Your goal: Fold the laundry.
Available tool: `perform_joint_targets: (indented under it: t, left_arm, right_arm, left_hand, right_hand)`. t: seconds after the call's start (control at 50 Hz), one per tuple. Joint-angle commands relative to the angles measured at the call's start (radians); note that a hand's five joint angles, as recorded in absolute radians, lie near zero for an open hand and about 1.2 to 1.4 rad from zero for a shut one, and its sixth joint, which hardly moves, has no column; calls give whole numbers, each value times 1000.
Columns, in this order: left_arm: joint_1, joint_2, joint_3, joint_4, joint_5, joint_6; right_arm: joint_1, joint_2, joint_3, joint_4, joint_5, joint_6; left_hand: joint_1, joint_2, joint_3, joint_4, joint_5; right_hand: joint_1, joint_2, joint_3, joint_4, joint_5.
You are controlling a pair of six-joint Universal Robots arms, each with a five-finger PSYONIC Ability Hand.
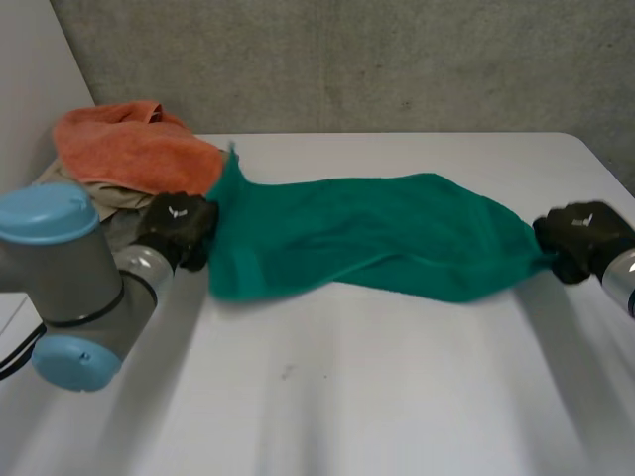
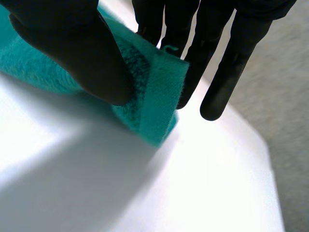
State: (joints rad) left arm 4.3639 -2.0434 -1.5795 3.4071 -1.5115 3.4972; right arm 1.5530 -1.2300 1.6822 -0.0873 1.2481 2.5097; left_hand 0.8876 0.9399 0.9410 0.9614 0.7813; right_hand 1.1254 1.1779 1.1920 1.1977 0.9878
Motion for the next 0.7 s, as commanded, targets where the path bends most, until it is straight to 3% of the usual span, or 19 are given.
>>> perform_joint_targets:
  t: [0.02,0.14,0.36,0.7]
  left_arm:
    - [3,12,-20,9,2,69]
    - [-3,86,-71,3,0,69]
    - [-9,302,-346,1,10,77]
    - [-29,89,-335,89,5,83]
  right_arm:
    - [2,4,42,-20,13,-84]
    - [1,4,70,-32,37,-81]
    - [-1,-2,114,-68,40,-38]
    - [-2,-2,126,-68,40,-37]
  left_hand:
    - [-530,-582,-583,-603,-598]
    - [-533,-586,-587,-607,-601]
    - [-260,-312,-313,-334,-328]
    - [-331,-383,-384,-404,-399]
  right_hand:
    - [271,218,204,199,234]
    - [271,218,204,199,234]
    - [271,218,204,199,234]
    - [271,218,204,199,234]
